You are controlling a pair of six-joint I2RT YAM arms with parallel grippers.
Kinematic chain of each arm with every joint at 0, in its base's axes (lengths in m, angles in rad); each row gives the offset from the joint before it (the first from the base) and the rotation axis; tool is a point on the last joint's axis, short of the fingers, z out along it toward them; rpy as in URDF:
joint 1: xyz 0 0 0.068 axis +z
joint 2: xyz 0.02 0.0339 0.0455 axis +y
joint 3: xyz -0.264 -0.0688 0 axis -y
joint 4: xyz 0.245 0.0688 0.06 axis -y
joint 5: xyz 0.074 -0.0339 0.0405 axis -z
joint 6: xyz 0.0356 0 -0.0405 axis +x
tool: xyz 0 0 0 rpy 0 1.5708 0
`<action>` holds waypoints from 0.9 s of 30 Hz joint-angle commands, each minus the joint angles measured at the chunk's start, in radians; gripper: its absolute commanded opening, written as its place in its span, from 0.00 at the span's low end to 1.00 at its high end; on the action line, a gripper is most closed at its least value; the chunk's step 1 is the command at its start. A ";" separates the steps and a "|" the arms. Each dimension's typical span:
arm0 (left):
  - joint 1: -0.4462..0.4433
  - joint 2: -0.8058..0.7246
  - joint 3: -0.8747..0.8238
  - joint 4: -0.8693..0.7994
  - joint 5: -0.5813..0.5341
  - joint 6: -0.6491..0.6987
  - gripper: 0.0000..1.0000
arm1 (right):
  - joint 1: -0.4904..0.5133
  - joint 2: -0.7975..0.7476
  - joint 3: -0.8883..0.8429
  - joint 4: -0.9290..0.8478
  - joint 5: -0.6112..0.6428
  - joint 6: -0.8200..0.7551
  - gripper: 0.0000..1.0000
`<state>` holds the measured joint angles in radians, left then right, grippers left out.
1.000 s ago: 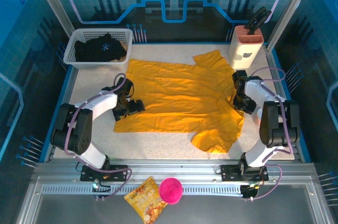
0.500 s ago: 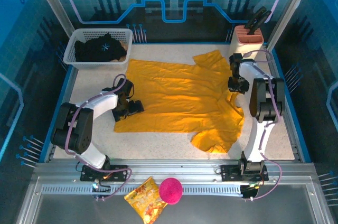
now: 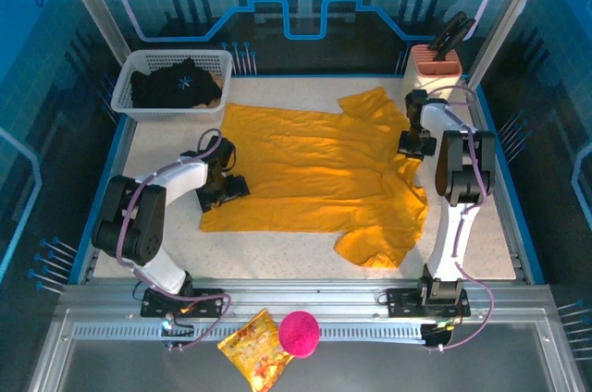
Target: Fold and stack the t-shirts
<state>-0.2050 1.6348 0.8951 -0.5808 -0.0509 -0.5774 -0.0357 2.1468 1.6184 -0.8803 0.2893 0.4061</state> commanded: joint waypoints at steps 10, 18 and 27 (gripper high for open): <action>0.013 0.046 -0.005 -0.030 -0.030 0.004 0.87 | -0.076 0.089 0.189 0.038 0.104 -0.244 0.00; 0.013 0.034 -0.008 -0.034 -0.024 0.010 0.87 | -0.075 0.067 0.196 0.083 0.071 -0.290 0.00; 0.007 -0.130 0.039 -0.106 0.017 0.038 0.90 | -0.021 -0.332 -0.163 0.061 0.031 -0.151 0.18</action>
<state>-0.2031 1.5879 0.9016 -0.6209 -0.0475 -0.5686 -0.0883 1.9636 1.5311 -0.7975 0.3439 0.2111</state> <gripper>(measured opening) 0.899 0.162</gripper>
